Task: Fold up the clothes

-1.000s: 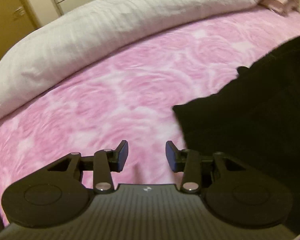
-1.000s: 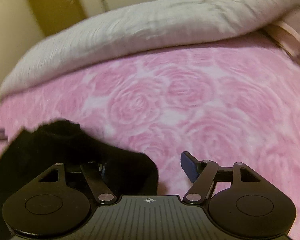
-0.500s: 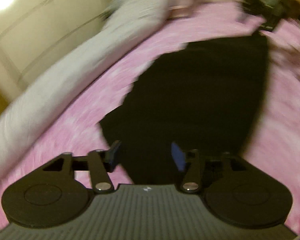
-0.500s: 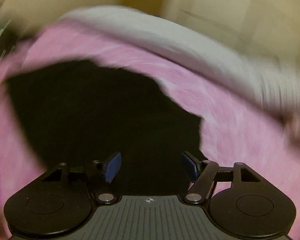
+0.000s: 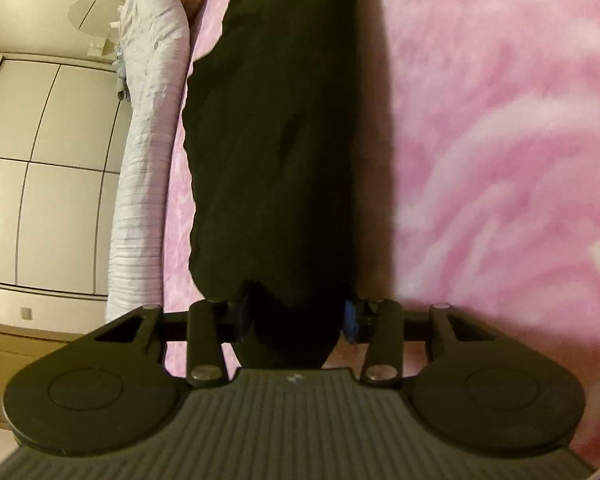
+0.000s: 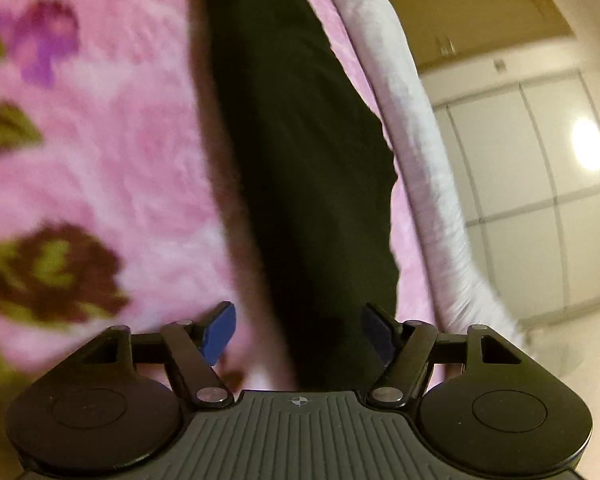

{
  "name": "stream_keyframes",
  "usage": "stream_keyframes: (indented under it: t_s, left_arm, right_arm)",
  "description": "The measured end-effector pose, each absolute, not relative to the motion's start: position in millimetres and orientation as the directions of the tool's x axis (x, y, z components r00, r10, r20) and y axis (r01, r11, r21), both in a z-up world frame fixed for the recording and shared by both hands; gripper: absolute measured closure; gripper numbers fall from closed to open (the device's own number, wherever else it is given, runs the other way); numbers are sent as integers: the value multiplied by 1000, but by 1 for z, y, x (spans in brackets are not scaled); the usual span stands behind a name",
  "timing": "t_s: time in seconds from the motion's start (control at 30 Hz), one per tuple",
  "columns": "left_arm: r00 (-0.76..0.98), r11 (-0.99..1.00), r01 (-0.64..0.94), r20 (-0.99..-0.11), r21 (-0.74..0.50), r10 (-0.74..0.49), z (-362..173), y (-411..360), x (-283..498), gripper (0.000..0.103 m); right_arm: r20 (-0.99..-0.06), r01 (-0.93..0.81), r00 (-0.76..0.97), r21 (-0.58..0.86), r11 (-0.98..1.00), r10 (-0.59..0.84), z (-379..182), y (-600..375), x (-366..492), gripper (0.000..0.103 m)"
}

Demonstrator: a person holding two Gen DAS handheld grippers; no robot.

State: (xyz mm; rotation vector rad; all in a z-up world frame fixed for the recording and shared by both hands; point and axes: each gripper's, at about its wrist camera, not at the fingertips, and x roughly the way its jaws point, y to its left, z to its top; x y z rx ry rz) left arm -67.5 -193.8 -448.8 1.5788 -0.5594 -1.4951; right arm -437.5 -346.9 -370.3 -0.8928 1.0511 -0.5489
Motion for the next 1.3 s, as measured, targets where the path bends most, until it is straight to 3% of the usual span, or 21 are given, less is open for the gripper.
stream_keyframes:
  t_s: [0.17, 0.23, 0.27, 0.4, 0.63, 0.9, 1.17, 1.3]
  left_arm:
    - [215, -509, 240, -556, 827, -803, -456, -205, -60, 83]
    - [216, -504, 276, -564, 818, -797, -451, -208, -57, 87]
    - [216, -506, 286, -569, 814, -794, -449, -209, -57, 87]
    - [188, -524, 334, -600, 784, -778, -420, -203, -58, 89]
    - [67, -624, 334, -679, 706, -731, -370, -120, -113, 90]
    - [-65, -695, 390, -734, 604, -676, -382, -31, -172, 90]
    - [-45, -695, 472, -773, 543, -633, -374, -15, -150, 81]
    - [-34, -673, 550, -792, 495, -610, -358, 1, -128, 82]
  right_arm:
    - [-464, 16, 381, -862, 507, -800, -376, -380, -431, 35]
    - [-464, -8, 365, -869, 496, -807, -381, -387, -432, 66]
    - [-465, -29, 359, -872, 488, -809, -385, -389, -433, 73]
    - [-481, -46, 354, -865, 499, -802, -376, -399, -444, 82]
    - [-492, -17, 324, -857, 515, -808, -324, -358, -487, 83]
    - [-543, 2, 246, -828, 561, -803, -349, -286, -554, 82]
    - [-547, 30, 134, -831, 555, -826, -364, -257, -582, 76]
    - [-539, 175, -6, -830, 530, -842, -352, -250, -612, 76]
